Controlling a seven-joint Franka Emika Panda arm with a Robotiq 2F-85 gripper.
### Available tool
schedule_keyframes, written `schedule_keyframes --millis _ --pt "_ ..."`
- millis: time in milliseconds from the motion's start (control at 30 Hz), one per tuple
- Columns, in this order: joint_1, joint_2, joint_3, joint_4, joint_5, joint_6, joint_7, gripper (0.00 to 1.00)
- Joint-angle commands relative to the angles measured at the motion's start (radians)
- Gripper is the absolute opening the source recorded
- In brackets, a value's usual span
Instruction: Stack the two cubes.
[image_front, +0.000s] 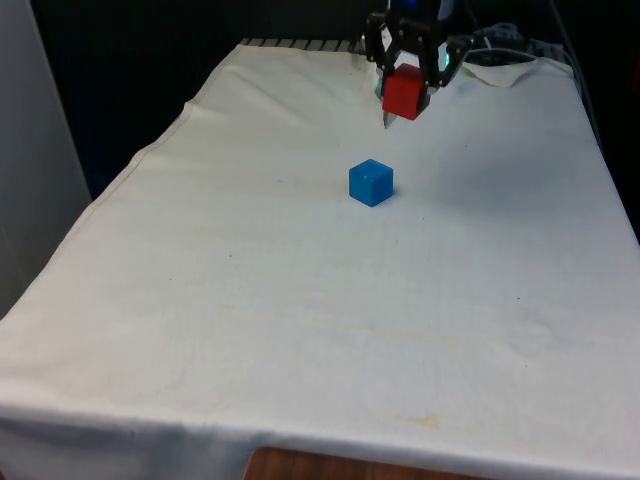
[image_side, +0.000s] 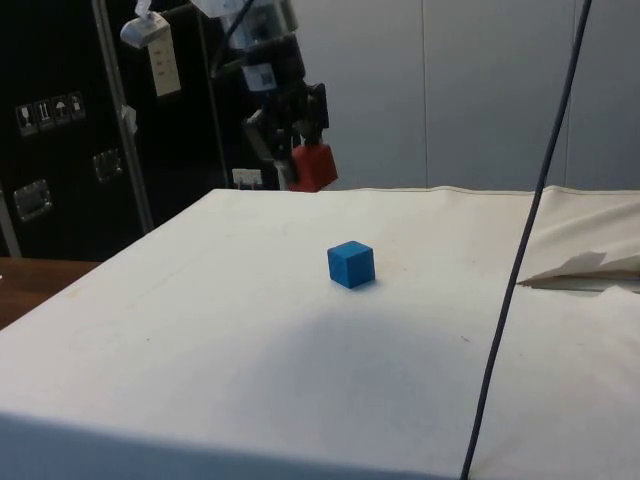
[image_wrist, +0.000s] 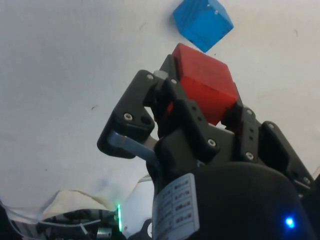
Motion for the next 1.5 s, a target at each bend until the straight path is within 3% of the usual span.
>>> schedule_keyframes --millis 0,167,200,433,467,667,800,1033,1100,1133,1400,1467 --pt "0.0 -0.012 0.001 -0.026 0.001 0.035 0.0 0.0" --pt "-0.002 -0.028 0.001 -0.082 0.007 0.107 -0.005 0.0" --pt "-0.001 -0.02 0.0 -0.071 0.0 0.088 0.0 0.0" --pt "-0.002 -0.043 0.002 -0.147 0.011 0.199 -0.007 0.0" --pt "-0.001 -0.036 0.0 -0.136 0.0 0.181 0.0 0.0" --pt "-0.003 -0.052 0.002 -0.2 0.014 0.28 -0.012 0.0" --pt "-0.002 -0.049 0.0 -0.216 0.002 0.301 -0.004 0.0" --pt "-0.01 -0.056 -0.003 -0.277 0.035 0.404 -0.039 0.0" --pt "-0.008 -0.051 -0.007 -0.272 0.015 0.395 -0.024 0.0" --pt "-0.011 -0.052 -0.004 -0.281 0.042 0.418 -0.046 0.0" --pt "-0.014 -0.044 -0.011 -0.28 0.021 0.411 -0.035 0.0" --pt "-0.019 -0.03 -0.017 -0.281 0.029 0.419 -0.054 0.0"
